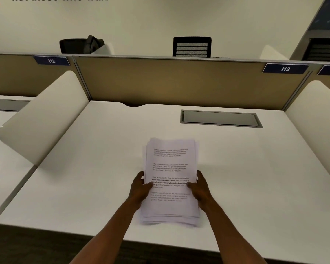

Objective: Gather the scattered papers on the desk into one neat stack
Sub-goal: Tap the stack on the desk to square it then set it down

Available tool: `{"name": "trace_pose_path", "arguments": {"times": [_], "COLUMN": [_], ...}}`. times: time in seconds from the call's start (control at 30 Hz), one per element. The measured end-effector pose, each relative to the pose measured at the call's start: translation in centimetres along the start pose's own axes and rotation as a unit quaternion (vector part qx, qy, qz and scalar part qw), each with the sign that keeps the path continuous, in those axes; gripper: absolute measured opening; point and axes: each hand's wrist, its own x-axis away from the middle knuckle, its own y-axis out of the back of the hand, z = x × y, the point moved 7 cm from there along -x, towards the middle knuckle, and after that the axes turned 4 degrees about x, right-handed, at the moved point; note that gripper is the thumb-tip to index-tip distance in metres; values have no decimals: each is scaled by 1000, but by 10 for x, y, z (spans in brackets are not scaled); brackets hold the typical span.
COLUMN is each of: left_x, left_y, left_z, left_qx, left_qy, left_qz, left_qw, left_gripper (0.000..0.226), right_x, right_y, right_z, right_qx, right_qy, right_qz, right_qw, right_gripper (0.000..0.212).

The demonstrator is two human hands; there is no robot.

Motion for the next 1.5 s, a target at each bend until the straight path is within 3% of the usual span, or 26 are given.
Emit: {"name": "trace_pose_path", "arguments": {"times": [0.4, 0.5, 0.93, 1.2, 1.5], "left_x": [22, 29, 46, 61, 58], "left_y": [-13, -16, -20, -15, -24], "left_z": [-77, -73, -64, -70, -78], "left_qx": [138, 131, 103, 91, 110], "left_qy": [-140, -141, -169, -191, -185], "left_qz": [20, 24, -23, -44, -53], "left_qw": [980, 981, 980, 976, 975], "left_gripper": [45, 52, 36, 52, 39], "right_x": [18, 22, 34, 37, 44], "right_y": [24, 22, 24, 22, 18], "right_z": [76, 67, 56, 50, 56], "right_qx": [-58, -39, -66, -64, -67], "right_qy": [142, 150, 161, 168, 177], "right_qz": [-32, -27, -47, -54, -63], "right_qw": [988, 988, 984, 982, 980], "right_gripper": [44, 42, 44, 39, 36]}}
